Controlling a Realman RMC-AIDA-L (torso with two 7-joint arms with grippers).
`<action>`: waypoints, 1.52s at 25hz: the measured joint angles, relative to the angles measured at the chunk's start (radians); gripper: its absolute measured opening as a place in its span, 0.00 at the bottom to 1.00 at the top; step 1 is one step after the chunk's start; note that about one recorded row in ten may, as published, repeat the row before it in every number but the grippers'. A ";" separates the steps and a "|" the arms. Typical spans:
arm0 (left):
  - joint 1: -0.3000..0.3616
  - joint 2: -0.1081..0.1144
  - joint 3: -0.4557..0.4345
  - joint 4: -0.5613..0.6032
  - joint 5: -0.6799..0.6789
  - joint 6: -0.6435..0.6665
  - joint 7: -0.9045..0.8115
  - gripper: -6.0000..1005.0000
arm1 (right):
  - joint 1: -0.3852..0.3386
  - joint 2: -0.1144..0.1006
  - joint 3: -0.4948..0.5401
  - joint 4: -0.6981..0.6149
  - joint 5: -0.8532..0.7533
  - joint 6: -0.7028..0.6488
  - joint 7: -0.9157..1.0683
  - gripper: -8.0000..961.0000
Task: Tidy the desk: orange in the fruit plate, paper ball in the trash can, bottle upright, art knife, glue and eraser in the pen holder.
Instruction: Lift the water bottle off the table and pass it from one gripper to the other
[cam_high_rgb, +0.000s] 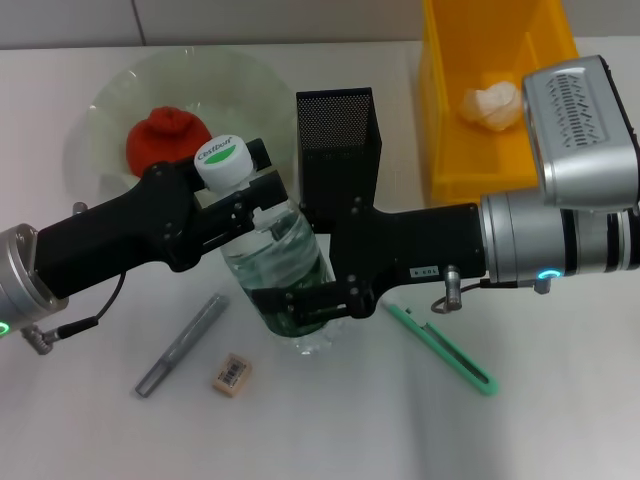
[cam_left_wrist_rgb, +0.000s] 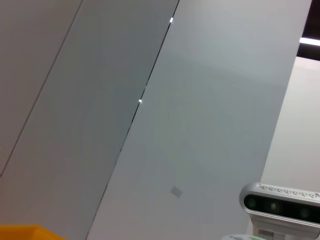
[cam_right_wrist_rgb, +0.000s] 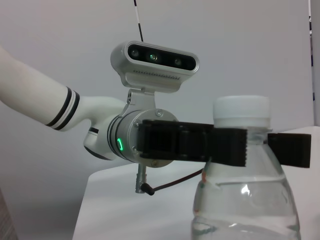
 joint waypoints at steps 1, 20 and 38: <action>0.001 -0.001 0.000 0.001 -0.001 0.000 0.001 0.52 | 0.000 0.000 0.000 0.001 0.000 0.000 0.000 0.79; 0.004 -0.004 0.018 0.001 -0.005 0.010 0.026 0.44 | 0.000 0.000 -0.003 0.002 0.002 -0.003 -0.002 0.79; 0.002 -0.003 0.013 0.007 -0.005 0.023 0.026 0.44 | 0.007 0.001 -0.039 0.043 0.086 0.002 -0.109 0.84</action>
